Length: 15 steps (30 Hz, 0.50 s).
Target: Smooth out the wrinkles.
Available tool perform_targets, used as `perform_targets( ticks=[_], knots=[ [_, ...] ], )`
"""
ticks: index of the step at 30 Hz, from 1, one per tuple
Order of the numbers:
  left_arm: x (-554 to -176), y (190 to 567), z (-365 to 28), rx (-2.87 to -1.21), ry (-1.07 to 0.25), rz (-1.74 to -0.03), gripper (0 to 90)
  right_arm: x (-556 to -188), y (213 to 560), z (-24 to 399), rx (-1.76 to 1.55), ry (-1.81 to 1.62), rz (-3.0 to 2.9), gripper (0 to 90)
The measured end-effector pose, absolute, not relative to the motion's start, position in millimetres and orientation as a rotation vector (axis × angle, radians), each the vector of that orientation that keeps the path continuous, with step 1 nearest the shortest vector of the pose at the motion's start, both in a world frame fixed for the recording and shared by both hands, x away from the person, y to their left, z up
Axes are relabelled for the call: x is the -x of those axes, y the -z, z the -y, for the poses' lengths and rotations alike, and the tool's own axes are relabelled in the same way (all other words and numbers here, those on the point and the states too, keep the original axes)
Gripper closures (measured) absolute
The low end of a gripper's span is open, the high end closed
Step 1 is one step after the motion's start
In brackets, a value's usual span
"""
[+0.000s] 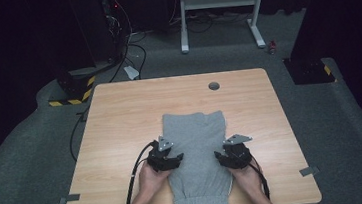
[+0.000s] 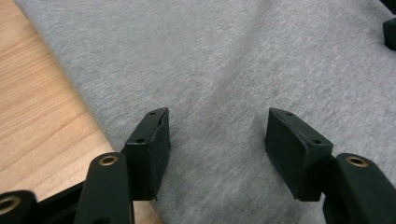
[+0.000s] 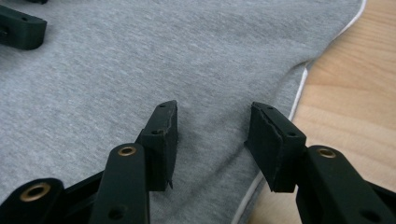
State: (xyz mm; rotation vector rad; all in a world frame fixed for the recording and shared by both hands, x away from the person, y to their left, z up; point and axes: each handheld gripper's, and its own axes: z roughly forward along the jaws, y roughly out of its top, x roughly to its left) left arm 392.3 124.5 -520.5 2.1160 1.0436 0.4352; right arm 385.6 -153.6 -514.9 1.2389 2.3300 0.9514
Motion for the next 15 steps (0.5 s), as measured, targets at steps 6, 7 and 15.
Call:
perform_targets(
  ticks=[6,7,15],
  knots=[
    [-404.1,518.2,-119.3,-2.124,-0.426,-1.079,40.0,-398.2,515.1,155.5,-1.243,-0.947,-2.323,50.2],
    [-406.5,518.0,-118.4,-2.128,-0.431,-1.080,40.0,-400.7,515.0,156.0,-1.255,-0.942,-2.318,49.6],
    [-418.8,515.2,-116.8,-2.114,-0.404,-1.120,40.0,-416.7,510.1,155.9,-1.327,-0.903,-2.325,44.0]
  ],
)
